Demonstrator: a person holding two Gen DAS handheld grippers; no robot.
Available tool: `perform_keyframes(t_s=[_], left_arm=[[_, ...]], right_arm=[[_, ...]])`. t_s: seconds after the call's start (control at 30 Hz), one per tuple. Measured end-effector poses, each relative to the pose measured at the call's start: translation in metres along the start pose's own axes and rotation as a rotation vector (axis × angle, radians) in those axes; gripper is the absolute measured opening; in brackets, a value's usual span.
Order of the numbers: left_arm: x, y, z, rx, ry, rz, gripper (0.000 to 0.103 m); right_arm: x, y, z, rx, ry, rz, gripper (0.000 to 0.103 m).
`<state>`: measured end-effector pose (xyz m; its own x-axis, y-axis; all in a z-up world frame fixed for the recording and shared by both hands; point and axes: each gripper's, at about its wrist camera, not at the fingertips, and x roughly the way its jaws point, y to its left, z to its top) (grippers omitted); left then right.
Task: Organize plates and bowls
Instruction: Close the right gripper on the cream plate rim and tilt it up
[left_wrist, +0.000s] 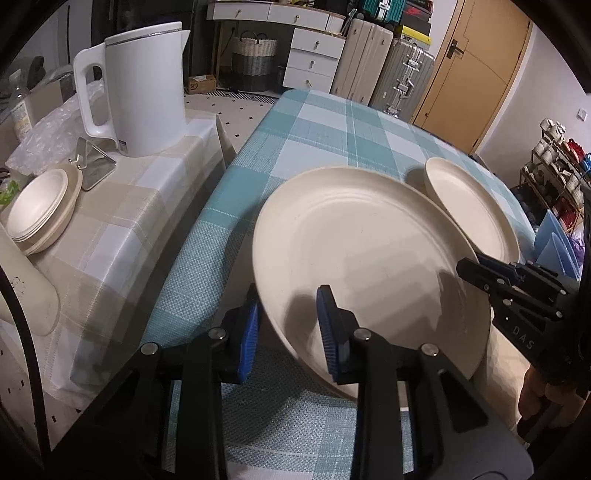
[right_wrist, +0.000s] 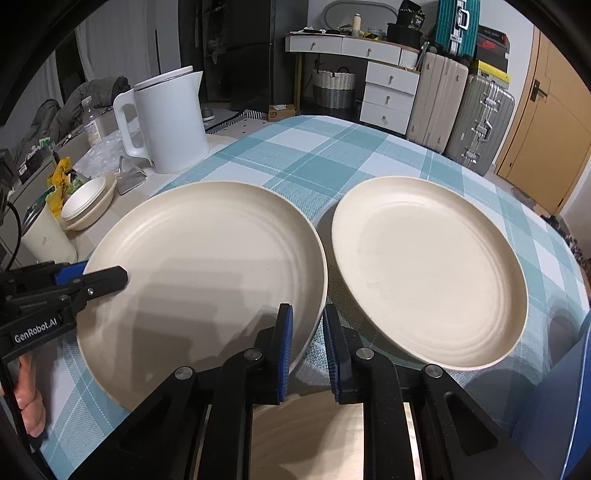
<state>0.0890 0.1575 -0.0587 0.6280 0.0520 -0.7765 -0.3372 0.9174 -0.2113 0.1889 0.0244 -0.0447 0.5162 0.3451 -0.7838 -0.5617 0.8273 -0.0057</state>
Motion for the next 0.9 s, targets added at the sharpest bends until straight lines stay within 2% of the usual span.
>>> perform_keyframes(t_s=[0.37,0.53,0.9], left_arm=[[-0.023,-0.004,0.004,0.014,-0.048,-0.001,0.027],[-0.033,-0.013,0.004,0.041,-0.069,0.012,0.027],[-0.055,-0.034,0.004,0.090,-0.108,-0.009,0.027]], right_arm=[[-0.014,0.004,0.000,0.000,-0.033,-0.012,0.017],[-0.026,0.003,0.002,0.010,-0.055,-0.018,0.017],[-0.051,-0.006,-0.002,0.032,-0.086,-0.047,0.017]])
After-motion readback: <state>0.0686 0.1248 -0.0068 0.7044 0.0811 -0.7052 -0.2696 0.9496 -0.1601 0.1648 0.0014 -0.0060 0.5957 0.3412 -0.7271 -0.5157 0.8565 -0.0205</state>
